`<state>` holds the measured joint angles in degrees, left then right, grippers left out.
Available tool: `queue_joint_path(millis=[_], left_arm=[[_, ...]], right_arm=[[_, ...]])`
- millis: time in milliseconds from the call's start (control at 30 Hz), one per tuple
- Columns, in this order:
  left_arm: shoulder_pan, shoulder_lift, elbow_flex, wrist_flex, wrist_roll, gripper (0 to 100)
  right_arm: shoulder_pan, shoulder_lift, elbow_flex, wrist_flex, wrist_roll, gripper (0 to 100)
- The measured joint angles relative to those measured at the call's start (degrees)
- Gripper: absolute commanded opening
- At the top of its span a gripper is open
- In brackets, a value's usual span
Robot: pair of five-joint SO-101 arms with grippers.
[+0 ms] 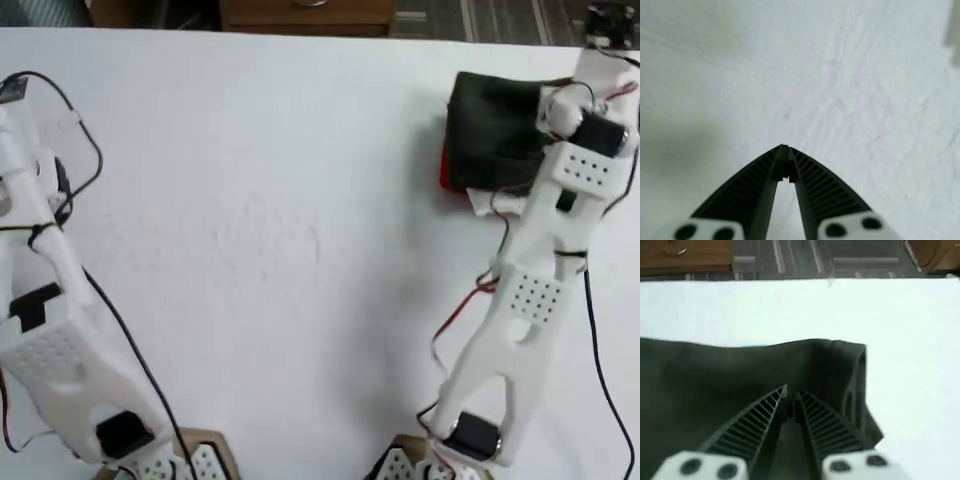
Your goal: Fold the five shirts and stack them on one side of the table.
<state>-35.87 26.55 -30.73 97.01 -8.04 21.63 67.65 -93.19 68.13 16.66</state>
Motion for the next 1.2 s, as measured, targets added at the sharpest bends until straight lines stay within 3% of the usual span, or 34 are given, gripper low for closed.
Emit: queue_joint_path(millis=[267, 567, 833, 1100, 1200], left_arm=[[0.0, 0.0, 0.0, 0.6, 0.0, 3], [0.0, 0.0, 0.0, 0.6, 0.0, 3], [-0.3, 0.0, 0.0, 2.0, 0.0, 3], [-1.0, 0.0, 0.0, 2.5, 0.0, 3], [-1.3, 0.0, 0.0, 2.5, 0.0, 3]], right_arm=[[4.3, 8.2, 0.0, -11.9, 0.0, 1.8], [4.6, 7.8, 0.0, -12.0, -0.5, 1.8], [3.9, -7.3, 0.0, 5.7, -0.5, 14.0], [3.8, -12.3, -0.1, 28.2, -0.5, 5.8], [3.8, -12.2, 1.1, 31.6, -0.5, 2.0]])
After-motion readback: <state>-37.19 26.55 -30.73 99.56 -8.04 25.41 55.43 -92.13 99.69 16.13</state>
